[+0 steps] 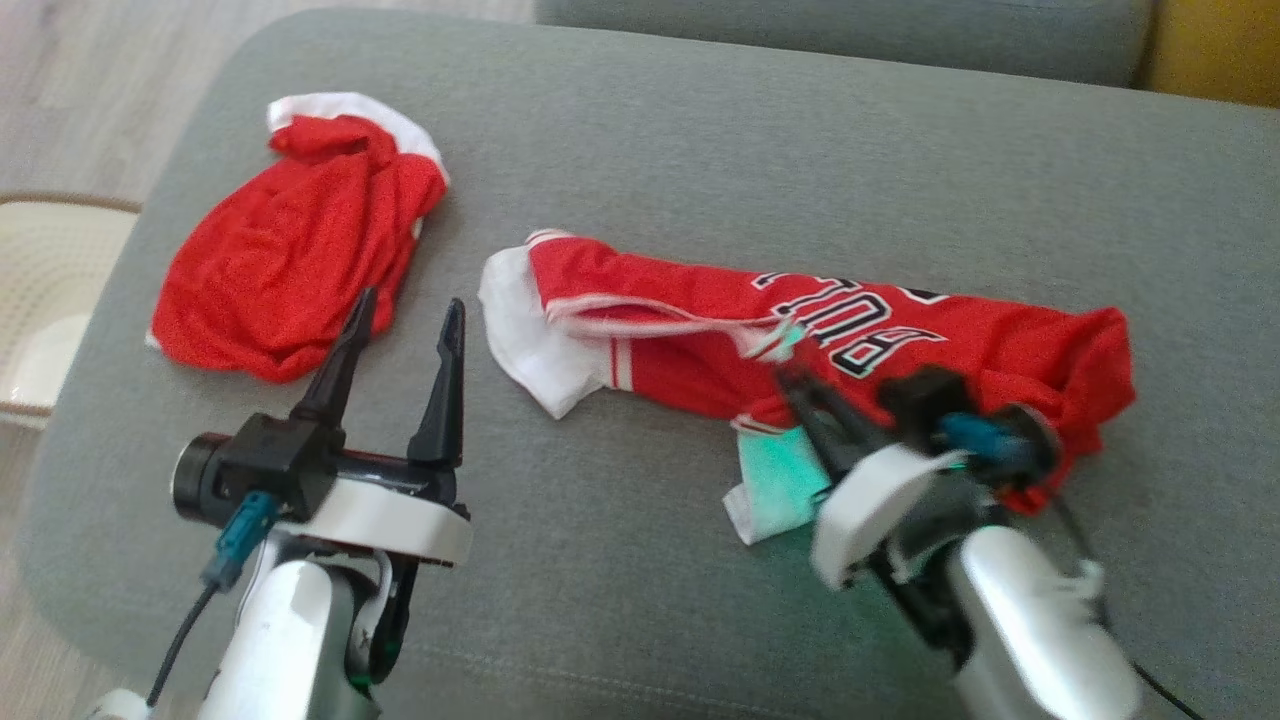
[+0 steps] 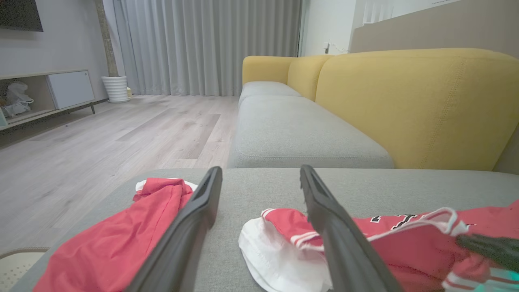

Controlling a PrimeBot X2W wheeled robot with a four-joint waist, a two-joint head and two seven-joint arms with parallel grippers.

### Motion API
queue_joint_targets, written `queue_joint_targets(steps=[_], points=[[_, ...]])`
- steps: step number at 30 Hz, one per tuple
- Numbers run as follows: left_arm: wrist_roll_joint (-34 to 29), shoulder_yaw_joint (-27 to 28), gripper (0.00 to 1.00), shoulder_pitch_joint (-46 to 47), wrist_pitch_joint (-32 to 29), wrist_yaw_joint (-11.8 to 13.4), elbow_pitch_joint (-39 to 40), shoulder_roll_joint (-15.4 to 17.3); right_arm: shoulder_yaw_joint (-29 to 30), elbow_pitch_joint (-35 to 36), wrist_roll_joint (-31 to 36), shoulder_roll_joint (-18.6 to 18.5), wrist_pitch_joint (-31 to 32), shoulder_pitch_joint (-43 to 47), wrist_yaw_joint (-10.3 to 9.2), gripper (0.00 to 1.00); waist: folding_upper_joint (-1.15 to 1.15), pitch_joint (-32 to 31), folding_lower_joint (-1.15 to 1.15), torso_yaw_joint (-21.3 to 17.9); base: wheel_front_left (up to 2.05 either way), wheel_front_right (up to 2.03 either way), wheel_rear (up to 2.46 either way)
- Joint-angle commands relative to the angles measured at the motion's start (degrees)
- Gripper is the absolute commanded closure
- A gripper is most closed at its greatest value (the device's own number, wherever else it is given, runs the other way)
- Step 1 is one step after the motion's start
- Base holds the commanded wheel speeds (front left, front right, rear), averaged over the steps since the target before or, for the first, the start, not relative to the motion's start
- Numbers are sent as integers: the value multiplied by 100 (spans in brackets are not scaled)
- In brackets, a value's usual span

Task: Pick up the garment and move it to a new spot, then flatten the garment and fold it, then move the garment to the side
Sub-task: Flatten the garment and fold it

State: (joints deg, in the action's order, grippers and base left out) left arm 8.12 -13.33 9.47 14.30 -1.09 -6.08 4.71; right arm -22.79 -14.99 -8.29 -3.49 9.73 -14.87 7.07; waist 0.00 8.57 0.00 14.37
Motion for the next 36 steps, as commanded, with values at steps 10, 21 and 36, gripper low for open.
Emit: queue_joint_targets(steps=[10, 21, 36], points=[[-144, 274, 0, 161, 70, -122, 217, -10, 2091, 1059, -233, 60, 33, 310, 42, 100, 0, 74, 0, -509, 0, 0, 0], [-190, 281, 0, 251, 70, -214, 221, -51, 3748, 266, -147, 60, -17, 22, 42, 100, 0, 291, 0, -553, 0, 0, 0], [-299, 475, 0, -3, 70, -216, 211, -3, 2782, 607, 68, -10, -1280, -17, 42, 0, 0, 53, 0, -816, 0, 0, 0]])
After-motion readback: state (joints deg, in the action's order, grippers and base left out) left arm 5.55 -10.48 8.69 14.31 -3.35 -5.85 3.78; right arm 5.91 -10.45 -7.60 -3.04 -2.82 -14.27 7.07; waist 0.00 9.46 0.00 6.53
